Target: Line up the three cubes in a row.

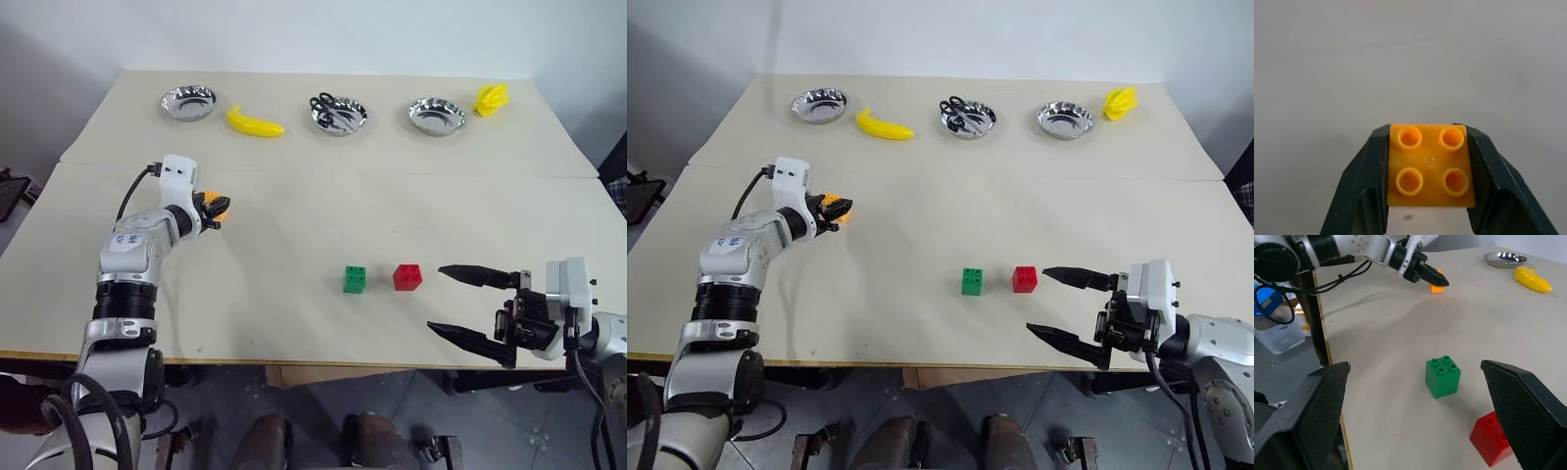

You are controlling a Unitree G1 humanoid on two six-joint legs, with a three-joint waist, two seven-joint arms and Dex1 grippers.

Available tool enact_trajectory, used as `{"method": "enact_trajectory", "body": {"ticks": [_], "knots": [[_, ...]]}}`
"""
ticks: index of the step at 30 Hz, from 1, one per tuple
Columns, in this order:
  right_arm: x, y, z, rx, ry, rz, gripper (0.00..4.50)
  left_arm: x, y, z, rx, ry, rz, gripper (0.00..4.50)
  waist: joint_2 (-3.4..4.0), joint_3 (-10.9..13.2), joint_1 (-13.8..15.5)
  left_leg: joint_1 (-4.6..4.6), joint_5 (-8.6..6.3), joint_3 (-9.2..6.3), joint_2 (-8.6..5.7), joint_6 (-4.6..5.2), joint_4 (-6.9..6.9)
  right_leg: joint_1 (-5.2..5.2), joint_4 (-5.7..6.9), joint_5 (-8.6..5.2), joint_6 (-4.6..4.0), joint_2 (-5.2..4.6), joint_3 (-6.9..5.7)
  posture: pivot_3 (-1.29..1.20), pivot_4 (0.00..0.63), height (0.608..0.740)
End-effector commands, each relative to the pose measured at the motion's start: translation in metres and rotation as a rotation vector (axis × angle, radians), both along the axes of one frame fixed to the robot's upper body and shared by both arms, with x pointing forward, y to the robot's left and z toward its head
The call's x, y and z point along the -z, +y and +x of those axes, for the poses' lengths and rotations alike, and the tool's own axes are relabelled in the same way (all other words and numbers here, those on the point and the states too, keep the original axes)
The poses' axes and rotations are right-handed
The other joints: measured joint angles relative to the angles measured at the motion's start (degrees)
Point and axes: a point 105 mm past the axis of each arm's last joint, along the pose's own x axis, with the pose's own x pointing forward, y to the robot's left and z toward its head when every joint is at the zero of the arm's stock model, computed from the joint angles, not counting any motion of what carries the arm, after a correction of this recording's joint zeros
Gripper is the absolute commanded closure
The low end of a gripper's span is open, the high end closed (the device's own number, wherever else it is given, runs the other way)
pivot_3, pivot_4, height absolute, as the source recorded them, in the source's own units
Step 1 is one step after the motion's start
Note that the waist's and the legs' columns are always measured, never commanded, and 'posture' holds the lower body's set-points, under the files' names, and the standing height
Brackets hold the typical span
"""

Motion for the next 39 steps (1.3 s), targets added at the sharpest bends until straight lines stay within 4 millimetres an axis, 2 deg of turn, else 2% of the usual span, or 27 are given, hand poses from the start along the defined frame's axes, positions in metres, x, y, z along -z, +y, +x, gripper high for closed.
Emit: {"method": "enact_trajectory", "body": {"ticks": [1, 3, 5, 8, 10, 14, 19, 26, 31, 39], "knots": [[-0.010, -0.012, -0.003, 0.038, -0.049, -0.038, 0.00, -0.023, -0.034, -0.034, 0.412, -0.147, 0.081, 2.97, 0.01, 0.0, 0.0, 0.00, 0.00, 0.01, 0.00, 0.00, -0.01, 0.00, -0.06, 0.00, 0.00, 0.00, 0.00, 0.00, 0.150, 0.740], [-0.010, -0.024, -0.005, 0.075, -0.043, -0.064, 0.00, -0.015, -0.056, -0.069, 0.733, -0.145, 0.153, 2.97, 0.02, 0.0, 0.0, -0.01, 0.00, 0.01, 0.00, 0.00, -0.03, 0.02, -0.10, 0.00, 0.00, -0.01, 0.01, 0.00, 0.150, 0.740], [-0.009, -0.033, -0.008, 0.108, -0.032, -0.081, 0.00, -0.007, -0.071, -0.089, 0.936, -0.118, 0.194, 2.97, 0.02, 0.0, 0.2, 0.00, 0.00, -0.01, -0.01, 0.00, -0.04, 0.06, -0.14, 0.00, 0.00, -0.03, 0.00, 0.00, 0.150, 0.740], [-0.007, -0.039, -0.014, 0.141, -0.018, -0.087, 0.00, 0.011, -0.094, -0.107, 1.158, -0.124, 0.295, 2.97, 0.02, 0.0, 0.4, 0.00, 0.00, -0.04, -0.02, 0.02, 0.03, 0.18, -0.33, 0.00, -0.01, -0.04, -0.02, 0.00, 0.150, 0.740], [-0.005, -0.038, -0.018, 0.148, -0.011, -0.084, 0.00, 0.022, -0.110, -0.106, 1.220, -0.122, 0.339, 2.97, 0.02, 0.0, 0.2, 0.05, 0.01, -0.01, -0.02, 0.03, 0.03, 0.23, -0.32, 0.00, 0.00, -0.02, 0.03, 0.00, 0.150, 0.740], [-0.005, -0.036, -0.025, 0.156, -0.003, -0.077, 0.00, 0.035, -0.132, -0.093, 1.252, -0.119, 0.426, 2.97, 0.02, 0.0, 0.1, 0.05, 0.02, 0.03, -0.01, 0.06, 0.03, 0.20, -0.19, 0.00, 0.00, 0.03, 0.06, 0.00, 0.150, 0.740], [-0.006, -0.041, -0.034, 0.185, 0.008, -0.084, 0.00, 0.038, -0.141, -0.073, 1.197, -0.127, 0.474, 2.97, 0.01, 0.0, -0.1, 0.05, 0.03, 0.13, 0.01, 0.08, 0.02, 0.10, 0.01, 0.00, 0.01, 0.08, 0.14, 0.00, 0.150, 0.740], [-0.007, -0.044, -0.036, 0.200, 0.011, -0.090, 0.00, 0.044, -0.126, -0.072, 1.193, -0.061, 0.488, 2.97, 0.02, 0.0, 0.0, 0.04, 0.03, 0.11, 0.01, 0.09, 0.02, 0.08, 0.02, 0.00, 0.01, 0.05, 0.16, 0.00, 0.150, 0.740], [-0.007, -0.042, -0.031, 0.198, 0.003, -0.085, 0.00, 0.051, -0.115, -0.065, 1.107, -0.020, 0.500, 2.97, 0.02, 0.0, -0.1, 0.06, 0.03, 0.10, 0.02, 0.08, 0.02, 0.07, -0.01, 0.00, 0.01, 0.05, 0.16, 0.00, 0.150, 0.740], [-0.006, -0.038, -0.029, 0.181, 0.002, -0.078, 0.00, 0.054, -0.115, -0.075, 1.140, 0.021, 0.477, 2.97, 0.04, 0.0, -0.2, 0.10, 0.05, 0.12, 0.03, 0.06, 0.04, 0.08, -0.03, 0.00, 0.01, 0.06, 0.22, 0.00, 0.150, 0.740]]}}
